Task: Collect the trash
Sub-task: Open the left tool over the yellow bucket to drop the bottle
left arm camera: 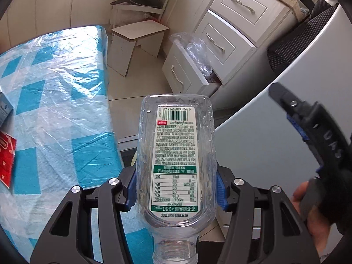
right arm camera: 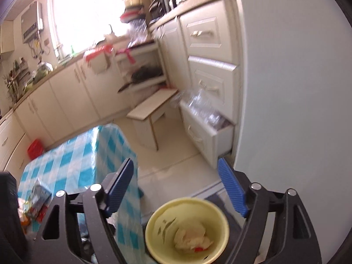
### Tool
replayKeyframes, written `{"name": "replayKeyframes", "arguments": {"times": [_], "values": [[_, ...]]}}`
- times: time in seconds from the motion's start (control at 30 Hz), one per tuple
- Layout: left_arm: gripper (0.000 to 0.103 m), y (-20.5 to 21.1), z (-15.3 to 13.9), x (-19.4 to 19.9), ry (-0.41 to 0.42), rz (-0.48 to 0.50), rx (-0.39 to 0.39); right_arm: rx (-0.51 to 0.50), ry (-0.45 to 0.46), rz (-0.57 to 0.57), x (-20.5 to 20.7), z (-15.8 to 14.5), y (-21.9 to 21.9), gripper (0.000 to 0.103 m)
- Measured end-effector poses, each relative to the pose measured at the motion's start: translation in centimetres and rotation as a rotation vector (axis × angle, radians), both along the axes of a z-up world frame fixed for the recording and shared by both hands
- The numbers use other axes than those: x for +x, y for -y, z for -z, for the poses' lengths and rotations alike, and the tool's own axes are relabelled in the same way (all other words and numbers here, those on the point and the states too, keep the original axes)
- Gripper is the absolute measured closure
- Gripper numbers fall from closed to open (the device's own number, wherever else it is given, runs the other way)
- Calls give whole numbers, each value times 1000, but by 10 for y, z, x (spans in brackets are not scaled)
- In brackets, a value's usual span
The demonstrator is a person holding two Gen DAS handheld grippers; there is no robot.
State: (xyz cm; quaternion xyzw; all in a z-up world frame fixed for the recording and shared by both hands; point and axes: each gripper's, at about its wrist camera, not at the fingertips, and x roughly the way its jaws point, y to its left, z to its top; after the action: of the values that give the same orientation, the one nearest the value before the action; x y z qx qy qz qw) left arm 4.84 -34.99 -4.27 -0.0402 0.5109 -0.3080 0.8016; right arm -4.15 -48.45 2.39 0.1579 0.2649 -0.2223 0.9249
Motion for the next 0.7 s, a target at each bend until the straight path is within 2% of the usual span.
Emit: {"name": "replayKeyframes", "arguments": {"times": [0.13,0.2,0.33,0.47,0.7], "values": [[50,23,11,6,-31,2,12,5,58,40,-6,-10,11,25],[45,34,13,9,-39,10,10,21,65,43,-6,-11,14,25],[42,37,4,7,-7,11,21,25,75,29,-5,-16,13,25],[30,14,-15,3,83,-20,75,29,79,11,-3,-21,5,24],[18,-71,-56,-4,276,-105,193,-7,44,-100,22,-27,-38,16]]}}
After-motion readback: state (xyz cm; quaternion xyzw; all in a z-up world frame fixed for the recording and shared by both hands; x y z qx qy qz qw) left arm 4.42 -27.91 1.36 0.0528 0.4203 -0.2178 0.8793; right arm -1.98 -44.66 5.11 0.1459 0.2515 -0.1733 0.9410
